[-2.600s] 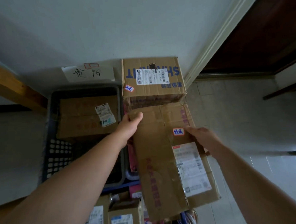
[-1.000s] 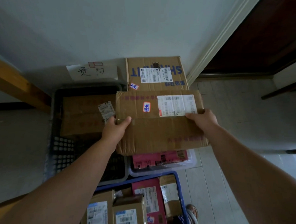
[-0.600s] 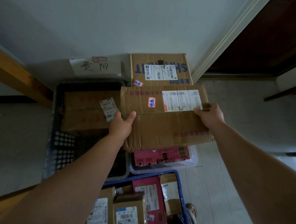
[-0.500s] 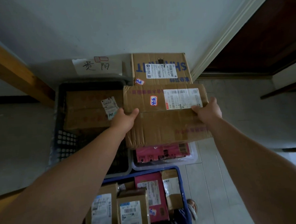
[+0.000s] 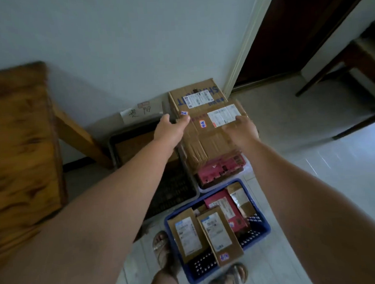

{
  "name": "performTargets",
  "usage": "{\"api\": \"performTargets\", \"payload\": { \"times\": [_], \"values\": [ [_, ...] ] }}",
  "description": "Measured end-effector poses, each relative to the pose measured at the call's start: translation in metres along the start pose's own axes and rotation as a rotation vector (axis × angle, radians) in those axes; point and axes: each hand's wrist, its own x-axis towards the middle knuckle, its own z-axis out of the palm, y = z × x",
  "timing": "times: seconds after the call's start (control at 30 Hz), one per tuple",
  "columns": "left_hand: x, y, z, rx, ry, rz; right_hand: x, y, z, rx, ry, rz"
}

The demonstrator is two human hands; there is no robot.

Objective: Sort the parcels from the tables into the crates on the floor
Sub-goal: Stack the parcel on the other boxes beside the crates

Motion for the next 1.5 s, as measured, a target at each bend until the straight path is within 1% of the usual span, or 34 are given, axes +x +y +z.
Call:
{"api": "performTargets", "payload": {
  "times": [0.1, 0.2, 0.33, 0.5, 0.6, 0.77, 0.87, 0.93, 1.1, 1.17, 1.3, 1.5],
  "values": [
    [-0.038, 0.012, -0.017, -0.045, 0.003, 0.064, -0.037, -0.017, -0.017, 0.113, 0.046, -0.015],
    [-0.074, 0.013, -0.029, -0.095, 0.029, 0.126, -0.072, -0.025, -0.031, 0.207, 0.038, -0.066],
    [-0.134, -0.001, -0.040, -0.210, 0.083, 0.145, -0.129, -0.021, -0.051, 0.305, 0.042, -0.139],
    [-0.209, -0.012, -0.058, -0.209, 0.172, 0.214, -0.198, -0.013, -0.065, 0.388, 0.006, -0.239],
    [-0.248, -0.015, -0.074, -0.232, 0.193, 0.249, -0.240, -0.019, -0.073, 0.376, -0.012, -0.326],
    [-0.296, -0.021, -0.108, -0.255, 0.239, 0.297, -0.298, -0.038, -0.077, 0.355, -0.059, -0.419],
    [-0.318, -0.030, -0.136, -0.280, 0.256, 0.326, -0.337, -0.056, -0.068, 0.376, -0.042, -0.463],
    [-0.331, -0.042, -0.159, -0.299, 0.288, 0.346, -0.367, -0.073, -0.053, 0.401, -0.040, -0.497],
    [-0.356, -0.085, -0.231, -0.356, 0.431, 0.354, -0.448, -0.122, 0.004, 0.403, -0.157, -0.624],
    [-0.366, -0.113, -0.278, -0.358, 0.483, 0.359, -0.486, -0.143, 0.040, 0.426, -0.203, -0.653],
    [-0.395, -0.169, -0.379, -0.342, 0.583, 0.364, -0.556, -0.181, 0.111, 0.486, -0.237, -0.679],
    [-0.435, -0.269, -0.519, -0.355, 0.706, 0.325, -0.648, -0.226, 0.217, 0.438, -0.366, -0.735]
  ]
}}
